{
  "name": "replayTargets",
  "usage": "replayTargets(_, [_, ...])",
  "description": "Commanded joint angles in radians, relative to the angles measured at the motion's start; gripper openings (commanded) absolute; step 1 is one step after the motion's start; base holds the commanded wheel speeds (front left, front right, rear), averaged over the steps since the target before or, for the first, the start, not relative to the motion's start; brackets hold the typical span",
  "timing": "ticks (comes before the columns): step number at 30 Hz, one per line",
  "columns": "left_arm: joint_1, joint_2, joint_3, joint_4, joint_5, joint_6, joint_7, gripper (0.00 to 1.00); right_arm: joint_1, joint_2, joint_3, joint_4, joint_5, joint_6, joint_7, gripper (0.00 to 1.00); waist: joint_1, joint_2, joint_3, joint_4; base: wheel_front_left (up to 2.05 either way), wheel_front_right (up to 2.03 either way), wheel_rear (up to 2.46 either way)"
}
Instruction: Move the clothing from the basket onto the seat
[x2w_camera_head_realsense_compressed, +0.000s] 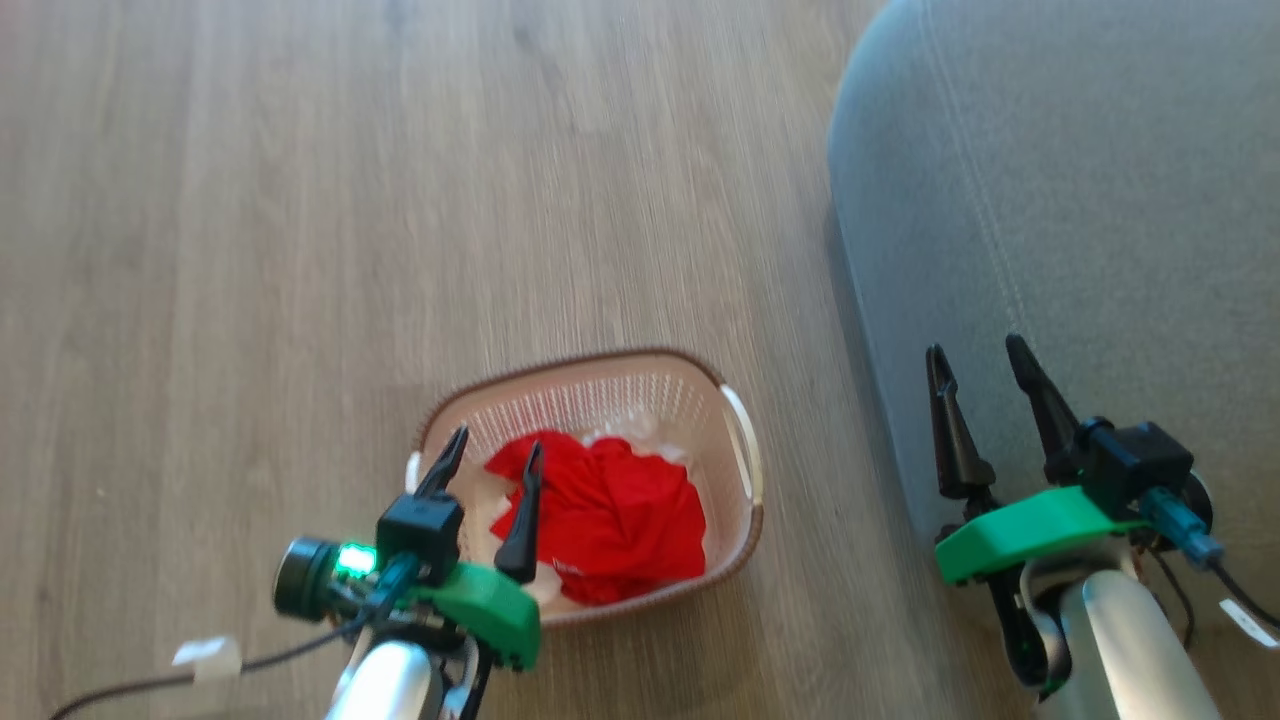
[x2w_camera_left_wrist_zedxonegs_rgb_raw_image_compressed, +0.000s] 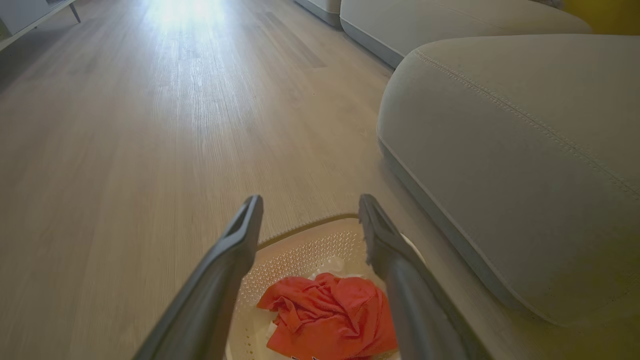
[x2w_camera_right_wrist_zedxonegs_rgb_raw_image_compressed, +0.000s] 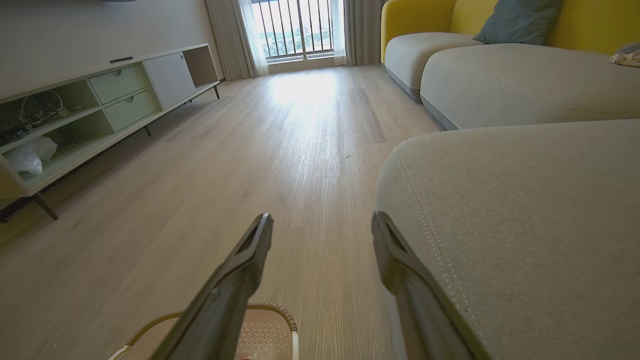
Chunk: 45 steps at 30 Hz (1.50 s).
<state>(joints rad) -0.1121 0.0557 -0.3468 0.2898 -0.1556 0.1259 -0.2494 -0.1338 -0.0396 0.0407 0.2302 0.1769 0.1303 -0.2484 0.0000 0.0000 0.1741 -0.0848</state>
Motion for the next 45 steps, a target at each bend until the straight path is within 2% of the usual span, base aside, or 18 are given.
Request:
replayTargets(1, [-0.065,-0.005,0.022,-0.008,0.013,-0.005,-0.012,1.0,-0.04,-0.011,0.019,-0.038,-0.012,0.0,-0.013,1.0,0.0,0.0,0.077,-0.022,0.0,0.0,0.0])
replayTargets(14, [-0.301,-0.005,-0.06,0.28,0.133,-0.079,-0.012,1.0,-0.096,-0.011,-0.004,-0.075,-0.025,0.0,-0.013,1.0,0.0,0.0,0.395,-0.089,0.0,0.0,0.0])
replayTargets(23, [-0.503,0.012,-0.138,0.524,0.199,-0.14,-0.012,1.0,-0.131,-0.011,0.025,-0.111,-0.017,0.0,-0.013,1.0,0.0,0.0,0.571,-0.135,0.0,0.0,0.0])
replayTargets(36, [-0.71,0.065,-0.266,0.773,0.298,-0.156,-0.012,1.0,-0.165,-0.011,0.059,-0.148,0.036,0.0,-0.013,1.0,0.0,0.0,0.708,-0.207,0.0,0.0,0.0])
replayTargets(45, [-0.823,0.05,-0.311,0.938,0.318,-0.131,-0.01,1.0,-0.15,-0.011,0.07,-0.164,0.046,0.0,-0.013,1.0,0.0,0.0,0.75,-0.214,0.0,0.0,0.0])
